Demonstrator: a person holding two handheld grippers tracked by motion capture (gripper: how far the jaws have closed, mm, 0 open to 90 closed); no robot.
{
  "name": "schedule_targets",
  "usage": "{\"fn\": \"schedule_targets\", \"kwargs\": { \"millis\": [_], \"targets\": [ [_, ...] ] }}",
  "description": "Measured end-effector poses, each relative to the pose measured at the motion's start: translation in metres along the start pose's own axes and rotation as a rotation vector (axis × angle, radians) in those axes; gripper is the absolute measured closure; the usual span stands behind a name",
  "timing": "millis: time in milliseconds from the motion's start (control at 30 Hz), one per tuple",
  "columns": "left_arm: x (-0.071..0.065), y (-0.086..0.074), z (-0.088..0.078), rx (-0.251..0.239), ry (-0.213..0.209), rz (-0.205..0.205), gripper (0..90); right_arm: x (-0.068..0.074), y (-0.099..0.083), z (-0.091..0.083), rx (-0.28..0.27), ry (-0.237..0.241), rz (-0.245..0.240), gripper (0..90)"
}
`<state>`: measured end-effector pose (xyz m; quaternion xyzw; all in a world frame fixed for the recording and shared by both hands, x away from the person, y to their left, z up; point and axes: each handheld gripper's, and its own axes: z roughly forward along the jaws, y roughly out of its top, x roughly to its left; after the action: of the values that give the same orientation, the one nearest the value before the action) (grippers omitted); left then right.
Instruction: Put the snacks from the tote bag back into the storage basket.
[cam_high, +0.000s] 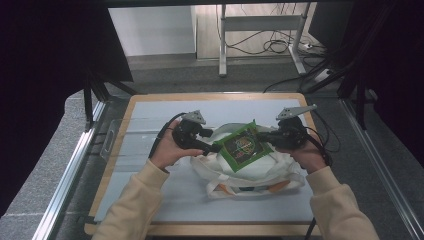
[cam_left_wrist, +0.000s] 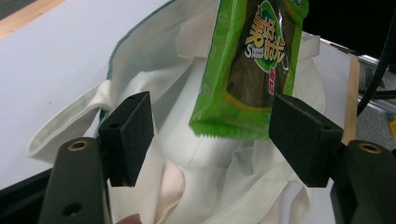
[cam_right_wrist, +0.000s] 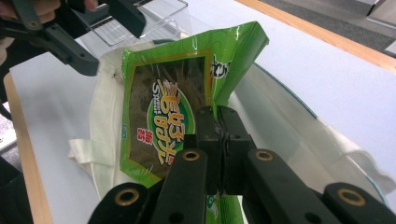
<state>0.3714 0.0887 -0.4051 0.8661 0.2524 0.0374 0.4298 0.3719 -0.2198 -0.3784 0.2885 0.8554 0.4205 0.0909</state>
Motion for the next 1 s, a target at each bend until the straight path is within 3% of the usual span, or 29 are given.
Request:
{"fn": "schedule_targets", "kwargs": {
  "millis": [133,300,433,600,733,1000],
  "targets": [
    [0.003,0.005,0.007,0.022,-0.008,0.012,30.4,0.002,0.001,0.0,-0.008,0.009,-0.02,87.5],
    [0.007,0.009,0.016,0.038,-0.055,0.011,31.4,0.006,0.003,0.001,-0.022,0.019,-0.05,87.5],
    [0.008,0.01,0.021,0.069,-0.084,0.033,33.9,0.009,0.005,0.002,-0.034,0.03,-0.086,87.4],
    [0.005,0.01,0.025,0.087,-0.117,0.06,46.5,0.014,0.008,0.005,-0.054,0.044,-0.125,87.1],
    [0.004,0.008,0.026,0.104,-0.115,0.071,56.0,0.018,0.01,0.006,-0.068,0.041,-0.165,86.8],
    [0.006,0.002,0.023,0.086,-0.187,0.038,71.3,0.017,0.01,0.008,-0.082,0.031,-0.196,86.1]
  ]
}}
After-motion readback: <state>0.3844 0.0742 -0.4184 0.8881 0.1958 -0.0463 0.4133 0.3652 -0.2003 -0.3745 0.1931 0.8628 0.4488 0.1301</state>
